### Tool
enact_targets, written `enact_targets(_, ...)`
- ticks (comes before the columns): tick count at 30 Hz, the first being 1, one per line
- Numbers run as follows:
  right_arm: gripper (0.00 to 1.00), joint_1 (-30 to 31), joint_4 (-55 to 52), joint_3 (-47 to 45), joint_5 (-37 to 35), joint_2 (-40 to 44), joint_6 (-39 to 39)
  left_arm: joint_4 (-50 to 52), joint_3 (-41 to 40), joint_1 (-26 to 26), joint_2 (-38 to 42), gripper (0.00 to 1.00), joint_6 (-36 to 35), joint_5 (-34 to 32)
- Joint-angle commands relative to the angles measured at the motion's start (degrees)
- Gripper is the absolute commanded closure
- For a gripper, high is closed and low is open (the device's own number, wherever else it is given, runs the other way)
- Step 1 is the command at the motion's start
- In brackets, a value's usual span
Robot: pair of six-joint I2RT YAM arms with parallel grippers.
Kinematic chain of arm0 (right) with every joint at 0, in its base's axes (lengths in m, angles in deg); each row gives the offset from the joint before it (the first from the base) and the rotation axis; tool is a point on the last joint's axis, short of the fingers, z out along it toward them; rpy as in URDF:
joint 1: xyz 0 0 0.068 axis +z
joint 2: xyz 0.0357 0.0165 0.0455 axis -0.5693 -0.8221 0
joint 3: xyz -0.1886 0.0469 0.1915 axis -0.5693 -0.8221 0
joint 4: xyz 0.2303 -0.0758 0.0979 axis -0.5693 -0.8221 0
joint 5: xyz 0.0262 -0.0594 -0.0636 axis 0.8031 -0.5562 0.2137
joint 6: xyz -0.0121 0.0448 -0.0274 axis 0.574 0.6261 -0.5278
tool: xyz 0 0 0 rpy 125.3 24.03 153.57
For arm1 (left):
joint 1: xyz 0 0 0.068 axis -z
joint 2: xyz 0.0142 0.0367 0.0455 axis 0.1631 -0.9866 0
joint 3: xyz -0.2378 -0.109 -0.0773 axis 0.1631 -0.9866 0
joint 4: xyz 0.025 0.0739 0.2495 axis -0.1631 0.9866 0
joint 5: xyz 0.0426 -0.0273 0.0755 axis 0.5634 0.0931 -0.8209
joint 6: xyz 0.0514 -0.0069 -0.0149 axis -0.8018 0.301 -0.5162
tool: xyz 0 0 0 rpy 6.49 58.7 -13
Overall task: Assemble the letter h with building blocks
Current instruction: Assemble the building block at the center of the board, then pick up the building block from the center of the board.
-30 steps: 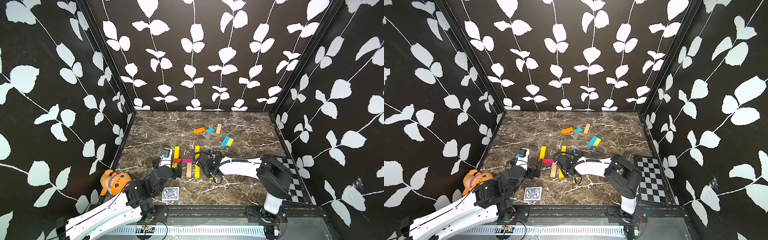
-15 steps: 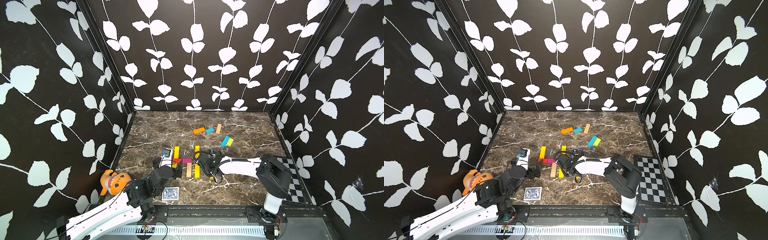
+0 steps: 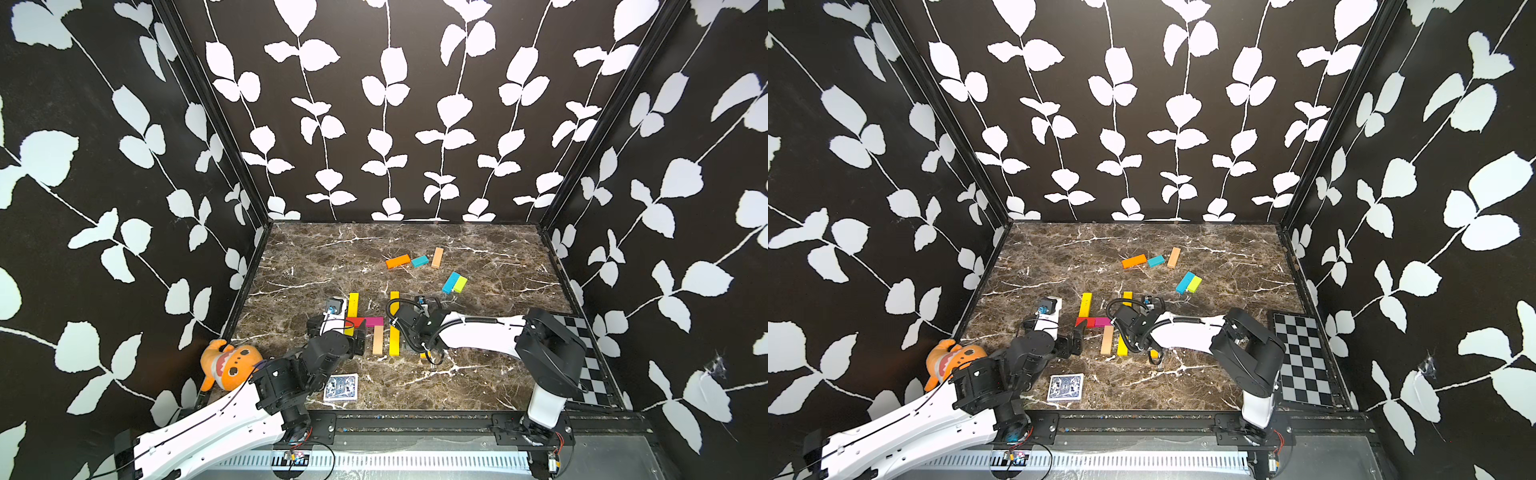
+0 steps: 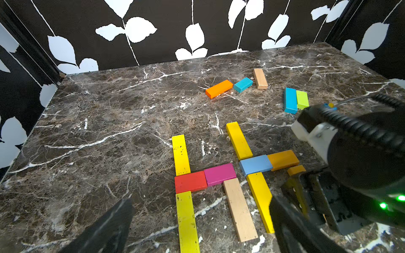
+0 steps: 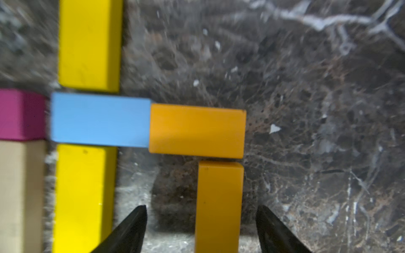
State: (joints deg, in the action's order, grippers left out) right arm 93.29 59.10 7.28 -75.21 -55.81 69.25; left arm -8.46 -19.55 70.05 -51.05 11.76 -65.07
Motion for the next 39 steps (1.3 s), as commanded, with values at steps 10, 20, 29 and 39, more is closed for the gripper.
enact_targets(10, 0.09, -4.43, 12.6, -5.85, -4.27, 19.2, -13.94, -3.43, 0.66, -0.24, -3.36, 0.01, 0.17, 1.17)
enact_targets(20, 0.01, -8.73, 12.21, -12.32, -9.7, 29.19, -20.5, -16.7, 11.23, -18.55, -28.61, 0.01, 0.98, 31.24)
enact_targets(29, 0.01, -12.94, 9.46, -16.66, -3.06, 30.43, -20.38, -2.29, 47.51, -26.29, -68.56, 0.02, -11.63, 38.88)
enact_targets(39, 0.01, -14.77, 10.91, -21.28, -1.44, 36.06, -21.67, 17.31, 82.63, -28.25, -96.19, 0.06, -30.01, 29.0)
